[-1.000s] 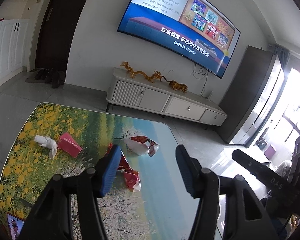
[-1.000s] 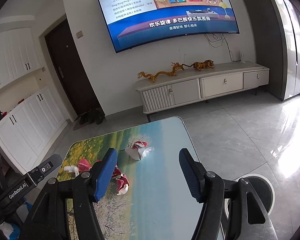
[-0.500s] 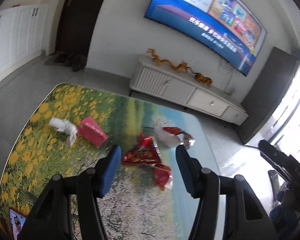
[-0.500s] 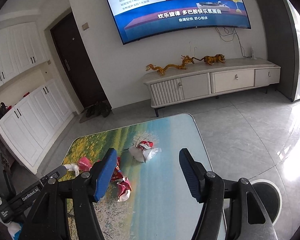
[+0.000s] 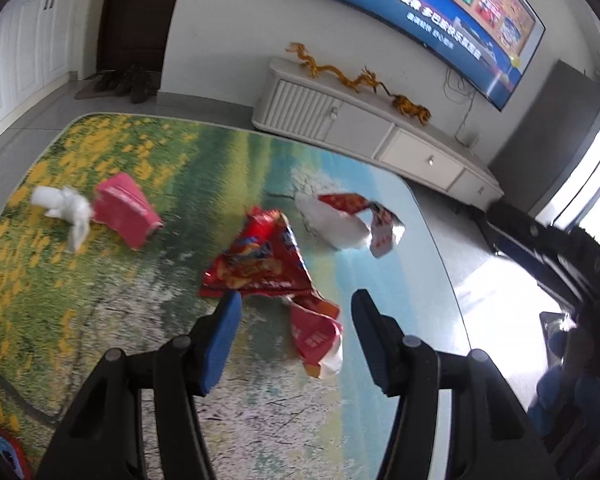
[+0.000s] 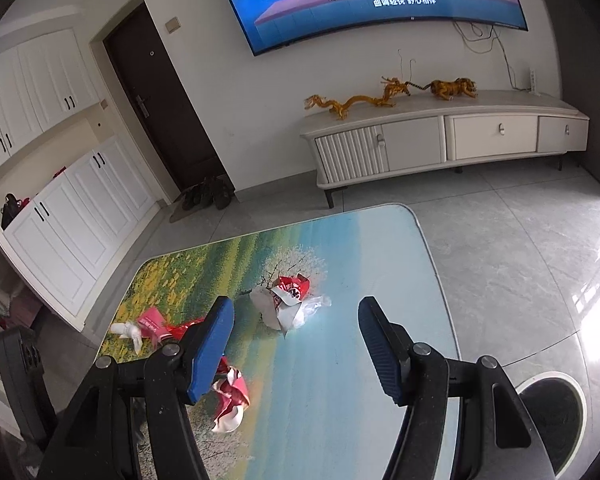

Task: Collect trash
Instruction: 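Return both tools to the table toward the red wrappers, then grasp the red-white wrapper with the left tool while the right tool grasps the red-white bag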

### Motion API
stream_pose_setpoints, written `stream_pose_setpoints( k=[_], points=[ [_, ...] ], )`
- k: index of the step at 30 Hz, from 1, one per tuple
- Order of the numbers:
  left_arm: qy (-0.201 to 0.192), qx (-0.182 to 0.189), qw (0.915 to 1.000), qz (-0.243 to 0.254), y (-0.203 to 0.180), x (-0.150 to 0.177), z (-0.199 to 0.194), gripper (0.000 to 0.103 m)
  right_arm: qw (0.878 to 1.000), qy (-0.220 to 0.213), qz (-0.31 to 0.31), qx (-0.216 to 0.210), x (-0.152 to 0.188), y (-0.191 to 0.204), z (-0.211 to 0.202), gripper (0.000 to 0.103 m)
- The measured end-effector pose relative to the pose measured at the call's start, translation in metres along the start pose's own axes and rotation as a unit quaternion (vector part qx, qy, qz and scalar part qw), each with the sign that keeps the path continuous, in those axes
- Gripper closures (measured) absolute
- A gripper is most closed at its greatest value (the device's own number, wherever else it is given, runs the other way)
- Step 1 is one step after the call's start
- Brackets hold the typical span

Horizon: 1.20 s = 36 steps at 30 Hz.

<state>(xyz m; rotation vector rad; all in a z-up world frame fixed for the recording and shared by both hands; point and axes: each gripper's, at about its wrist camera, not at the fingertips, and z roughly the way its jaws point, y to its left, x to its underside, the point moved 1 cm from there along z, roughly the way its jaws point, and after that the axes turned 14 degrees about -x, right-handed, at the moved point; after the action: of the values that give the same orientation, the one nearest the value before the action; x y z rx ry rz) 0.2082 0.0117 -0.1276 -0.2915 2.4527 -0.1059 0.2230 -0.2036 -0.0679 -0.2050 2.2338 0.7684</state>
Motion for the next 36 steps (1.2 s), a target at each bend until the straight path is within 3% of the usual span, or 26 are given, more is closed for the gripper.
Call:
stream_pose_setpoints(
  k=[11, 15, 19, 24, 29, 36],
  points=[
    [0.026, -0.001, 0.9989, 0.039, -0.024, 0.009, 0.038, 0.049, 0.998, 0.049, 0.013, -0.024, 0.0, -0.02, 0.078, 0.041],
    [0.034, -0.001, 0.9984, 0.046, -0.027, 0.012, 0.046, 0.054, 0.998, 0.064, 0.01, -0.027, 0.002, -0.021, 0.098, 0.041],
    [0.038, 0.002, 0.9979, 0.052, -0.029, 0.015, 0.051, 0.061, 0.997, 0.076, 0.007, -0.026, 0.005, -0.025, 0.109, 0.056],
    [0.033, 0.004, 0.9971, 0.069, -0.037, 0.019, 0.049, 0.067, 0.997, 0.078, 0.001, -0.026, 0.008, -0.027, 0.107, 0.082],
    [0.031, 0.001, 0.9974, 0.066, -0.037, 0.023, 0.046, 0.07, 0.997, 0.067, -0.009, -0.021, 0.009, -0.024, 0.094, 0.084],
    [0.017, 0.043, 0.9983, 0.034, -0.024, 0.02, 0.025, 0.07, 0.999, 0.034, -0.023, -0.027, 0.01, -0.009, 0.051, 0.085]
  ],
)
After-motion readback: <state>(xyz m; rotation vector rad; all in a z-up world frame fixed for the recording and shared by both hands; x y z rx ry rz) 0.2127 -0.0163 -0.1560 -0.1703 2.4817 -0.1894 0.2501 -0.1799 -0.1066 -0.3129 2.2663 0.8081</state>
